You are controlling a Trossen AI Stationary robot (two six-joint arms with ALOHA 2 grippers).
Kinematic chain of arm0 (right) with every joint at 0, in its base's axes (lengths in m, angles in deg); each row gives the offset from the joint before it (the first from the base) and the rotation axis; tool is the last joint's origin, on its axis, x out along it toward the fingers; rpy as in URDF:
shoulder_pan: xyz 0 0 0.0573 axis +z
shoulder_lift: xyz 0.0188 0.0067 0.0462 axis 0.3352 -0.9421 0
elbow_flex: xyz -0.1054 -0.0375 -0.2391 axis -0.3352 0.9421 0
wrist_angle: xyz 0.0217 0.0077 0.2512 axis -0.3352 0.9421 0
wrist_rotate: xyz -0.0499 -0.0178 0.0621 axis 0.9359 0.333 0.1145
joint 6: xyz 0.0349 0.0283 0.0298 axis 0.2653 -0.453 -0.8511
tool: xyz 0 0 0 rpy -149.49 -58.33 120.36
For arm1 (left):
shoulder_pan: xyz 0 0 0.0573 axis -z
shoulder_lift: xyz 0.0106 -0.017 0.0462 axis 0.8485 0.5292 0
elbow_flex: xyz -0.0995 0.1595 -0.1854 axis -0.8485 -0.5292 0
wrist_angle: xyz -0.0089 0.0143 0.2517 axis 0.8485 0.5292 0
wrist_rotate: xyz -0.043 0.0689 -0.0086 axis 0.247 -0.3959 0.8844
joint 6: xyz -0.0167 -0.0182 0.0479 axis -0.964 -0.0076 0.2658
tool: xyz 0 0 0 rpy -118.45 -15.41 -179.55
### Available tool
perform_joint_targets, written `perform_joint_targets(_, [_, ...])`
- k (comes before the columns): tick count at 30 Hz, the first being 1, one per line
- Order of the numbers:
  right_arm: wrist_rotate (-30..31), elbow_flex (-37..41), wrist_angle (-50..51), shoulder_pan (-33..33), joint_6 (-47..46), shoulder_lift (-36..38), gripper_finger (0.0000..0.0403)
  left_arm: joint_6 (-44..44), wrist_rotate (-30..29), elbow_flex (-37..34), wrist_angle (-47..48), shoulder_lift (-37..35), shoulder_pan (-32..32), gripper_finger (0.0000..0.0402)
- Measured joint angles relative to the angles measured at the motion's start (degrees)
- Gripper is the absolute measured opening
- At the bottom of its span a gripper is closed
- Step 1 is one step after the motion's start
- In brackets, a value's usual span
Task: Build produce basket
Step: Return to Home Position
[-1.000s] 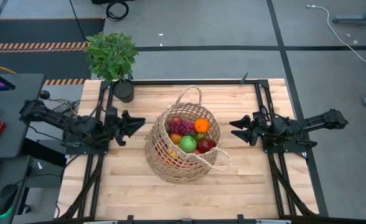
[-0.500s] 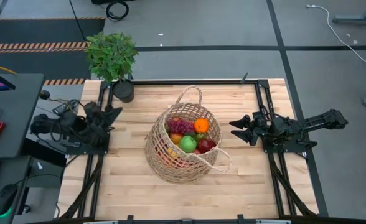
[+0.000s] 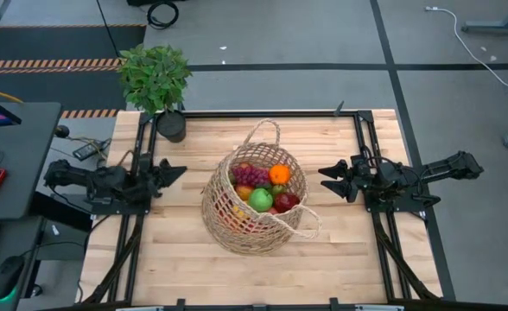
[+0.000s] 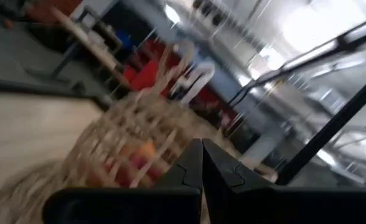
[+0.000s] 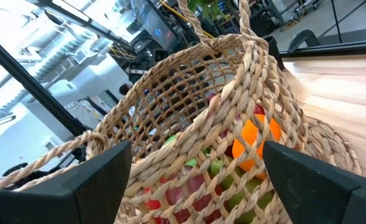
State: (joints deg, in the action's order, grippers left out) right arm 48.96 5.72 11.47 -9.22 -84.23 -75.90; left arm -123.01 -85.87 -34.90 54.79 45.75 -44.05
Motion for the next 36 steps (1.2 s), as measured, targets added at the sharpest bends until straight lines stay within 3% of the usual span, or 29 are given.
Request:
perform_joint_targets(6, [0.0,0.0,-0.2,0.0,0.0,0.0,0.0365,-1.6,-0.2,0.0,9.3,-0.1,0.1,0.0023])
perform_joint_targets(13, [0.0,0.0,-0.5,0.0,0.0,0.0,0.0365,21.8,0.1,0.0,12.2,1.1,0.1,0.0043])
perform_joint_targets(18, [0.0,0.0,-0.7,0.0,0.0,0.0,0.0365,31.1,0.0,0.0,11.8,1.1,0.1,0.0039])
perform_joint_targets(22, [0.0,0.0,-0.8,0.0,0.8,0.0,0.0365,31.2,0.0,0.0,11.8,1.1,0.1,0.0034])
perform_joint_targets(29, [0.0,0.0,-0.6,0.0,16.3,0.0,0.0365,31.2,0.0,0.0,11.8,1.1,0.1,0.0037])
perform_joint_targets(36, [0.0,0.0,-0.7,0.0,17.5,0.0,0.0365,31.2,0.0,0.0,11.7,1.1,0.1,0.0036])
